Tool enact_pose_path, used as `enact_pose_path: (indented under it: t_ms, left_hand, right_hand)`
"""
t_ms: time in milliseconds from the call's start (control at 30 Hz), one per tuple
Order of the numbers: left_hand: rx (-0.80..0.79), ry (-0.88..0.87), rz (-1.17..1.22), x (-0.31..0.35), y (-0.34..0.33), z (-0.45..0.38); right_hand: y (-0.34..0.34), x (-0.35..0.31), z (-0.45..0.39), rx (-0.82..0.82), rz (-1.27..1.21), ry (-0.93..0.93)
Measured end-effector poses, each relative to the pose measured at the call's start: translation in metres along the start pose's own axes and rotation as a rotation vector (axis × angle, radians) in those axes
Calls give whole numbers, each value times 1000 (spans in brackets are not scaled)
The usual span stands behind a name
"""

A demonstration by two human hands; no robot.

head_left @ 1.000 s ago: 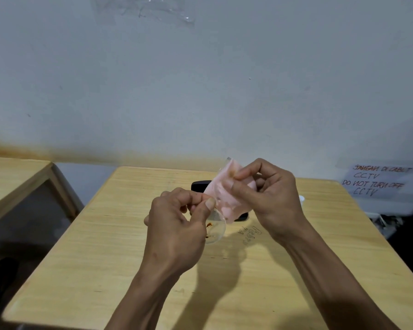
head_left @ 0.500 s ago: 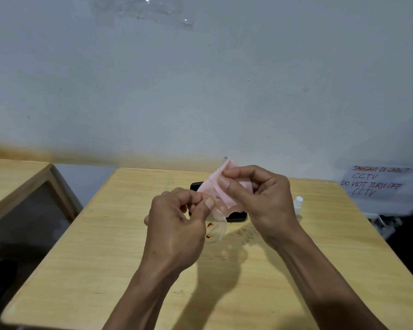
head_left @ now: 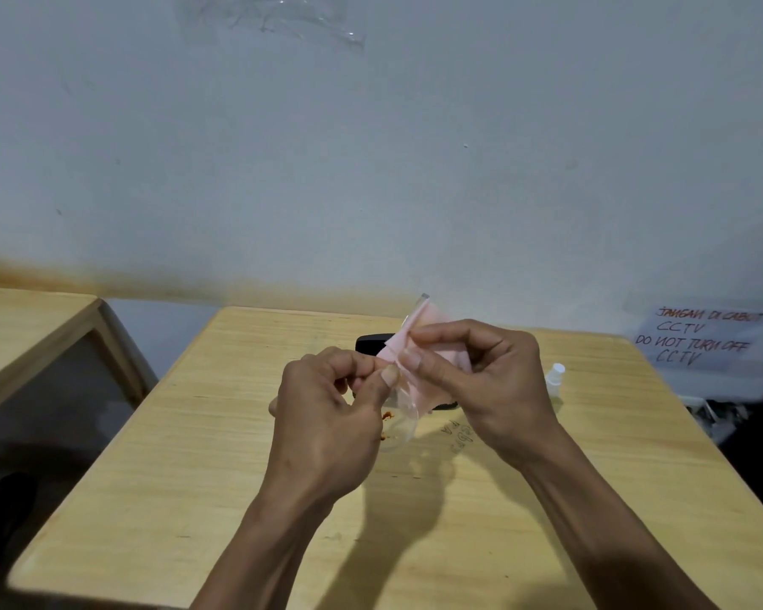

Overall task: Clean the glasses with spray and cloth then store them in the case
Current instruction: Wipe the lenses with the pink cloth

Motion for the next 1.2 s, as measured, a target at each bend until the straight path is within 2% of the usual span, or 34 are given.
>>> enact_pose_path:
  t_ms: [167, 400, 533, 633, 900, 1200]
  left_hand:
    - [-8, -31, -26, 7, -5, 3]
    - [9, -47, -45, 10, -3, 2]
    - [-8, -82, -82, 12, -4, 3]
    - [32, -45, -18, 2, -2, 3]
    - [48, 3, 65, -3, -1, 0]
    - [41, -123, -171, 9, -3, 3]
  right_hand:
    - [10, -2, -8, 84, -53, -12]
    - [0, -1, -5, 38, -43, -13]
    - [6, -5, -16, 132, -50, -15]
    - [7, -3, -18, 166, -107, -41]
    - [11, 11, 6, 137, -114, -64]
    - [6, 14, 9, 155, -141, -60]
Point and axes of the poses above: each hand's wrist, its own z-axis away from the middle knuckle, its own y-axis out of the back of the hand, x = y × z, the point moved 7 cm from there along -z, towards the middle knuckle, and after that the axes turned 2 degrees about -z, right-handed, at the moved point
